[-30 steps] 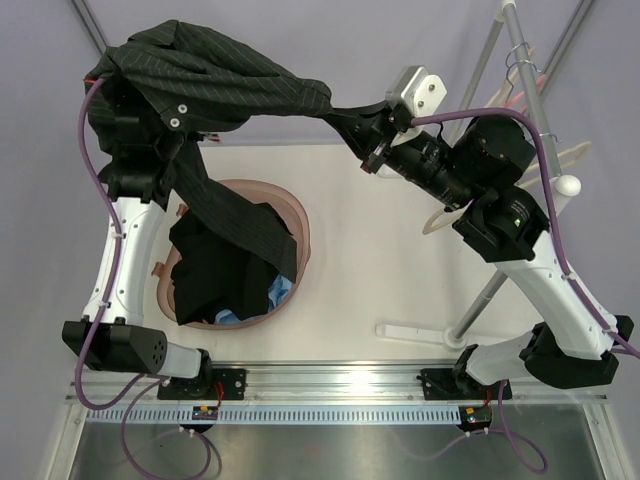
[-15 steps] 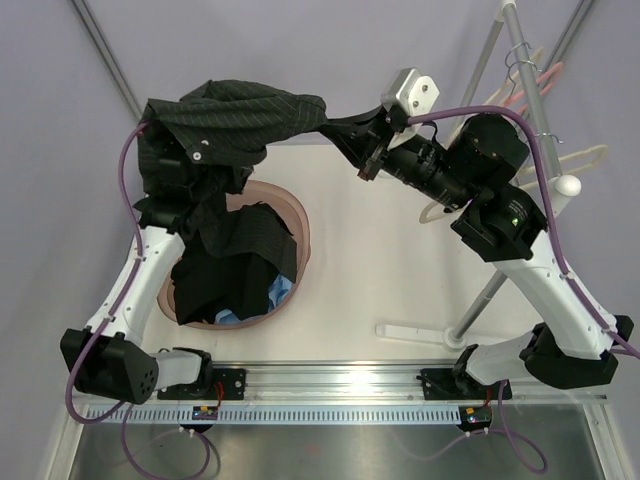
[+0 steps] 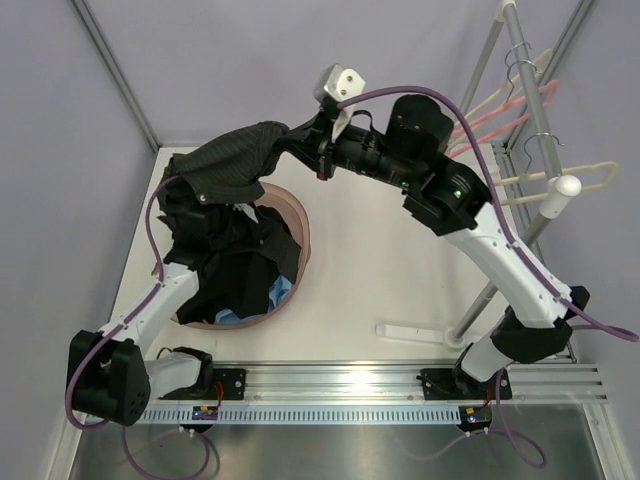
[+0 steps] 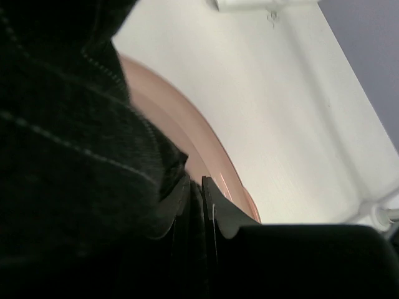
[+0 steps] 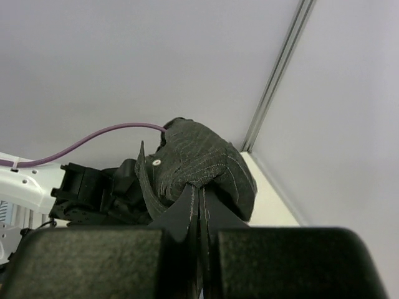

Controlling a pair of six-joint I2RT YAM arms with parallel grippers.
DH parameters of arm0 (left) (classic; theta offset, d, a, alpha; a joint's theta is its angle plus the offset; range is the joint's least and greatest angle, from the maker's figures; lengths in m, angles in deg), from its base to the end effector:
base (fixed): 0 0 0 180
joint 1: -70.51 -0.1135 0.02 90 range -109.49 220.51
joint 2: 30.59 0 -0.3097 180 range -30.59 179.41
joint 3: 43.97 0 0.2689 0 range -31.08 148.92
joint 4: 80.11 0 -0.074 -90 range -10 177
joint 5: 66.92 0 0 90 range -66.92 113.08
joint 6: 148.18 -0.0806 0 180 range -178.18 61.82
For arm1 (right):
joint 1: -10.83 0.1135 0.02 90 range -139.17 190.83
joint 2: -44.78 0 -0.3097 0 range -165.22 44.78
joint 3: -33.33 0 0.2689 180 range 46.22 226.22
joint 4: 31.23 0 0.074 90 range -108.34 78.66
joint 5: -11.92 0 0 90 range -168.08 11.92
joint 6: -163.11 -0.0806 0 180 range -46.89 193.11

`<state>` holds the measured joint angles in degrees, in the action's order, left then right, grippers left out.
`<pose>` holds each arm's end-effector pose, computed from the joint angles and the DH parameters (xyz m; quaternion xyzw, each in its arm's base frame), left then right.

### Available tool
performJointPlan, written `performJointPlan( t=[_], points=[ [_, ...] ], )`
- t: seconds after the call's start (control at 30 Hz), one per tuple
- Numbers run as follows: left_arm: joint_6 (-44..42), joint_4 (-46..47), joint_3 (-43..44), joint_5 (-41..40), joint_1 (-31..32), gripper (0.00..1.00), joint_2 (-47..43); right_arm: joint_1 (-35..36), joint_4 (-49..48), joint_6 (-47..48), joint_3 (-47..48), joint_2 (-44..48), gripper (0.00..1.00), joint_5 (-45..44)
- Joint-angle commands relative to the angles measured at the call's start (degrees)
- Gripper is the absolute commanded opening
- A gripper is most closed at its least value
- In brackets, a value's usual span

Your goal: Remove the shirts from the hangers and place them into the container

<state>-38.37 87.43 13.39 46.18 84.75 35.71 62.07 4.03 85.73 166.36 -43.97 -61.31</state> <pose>0.2821 -0.1042 0.3012 0.0734 0.8139 -0.3198 0.4795 0.2042 0.2914 0.6346 -0.4339 0.4865 0.3382 0.6788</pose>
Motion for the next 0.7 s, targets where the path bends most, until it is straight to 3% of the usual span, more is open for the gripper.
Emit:
performJointPlan(
  t=[0.0, 0.2, 0.43, 0.67],
  points=[
    [7.87, 9.41, -3.68, 4.6, 3.49, 0.16, -2.4, -0.71, 0.05, -2.07, 3.43, -3.61, 0.0, 2.47],
    [9.37, 11.09, -4.65, 1.35, 15.53, 0.15, -6.17, -0.71, -1.8, -3.04, 3.18, -5.47, 0.0, -0.69],
    [10.86, 10.12, -6.06, -4.28, 21.61, 0.25, -14.6, -0.71, 3.38, -5.5, 6.42, -2.05, 0.0, 0.54],
    [12.09, 0.72, -8.25, -10.52, 27.06, 0.37, -25.76, -0.79, 9.0, -7.61, 7.66, 0.42, 0.0, 0.63]
  ],
)
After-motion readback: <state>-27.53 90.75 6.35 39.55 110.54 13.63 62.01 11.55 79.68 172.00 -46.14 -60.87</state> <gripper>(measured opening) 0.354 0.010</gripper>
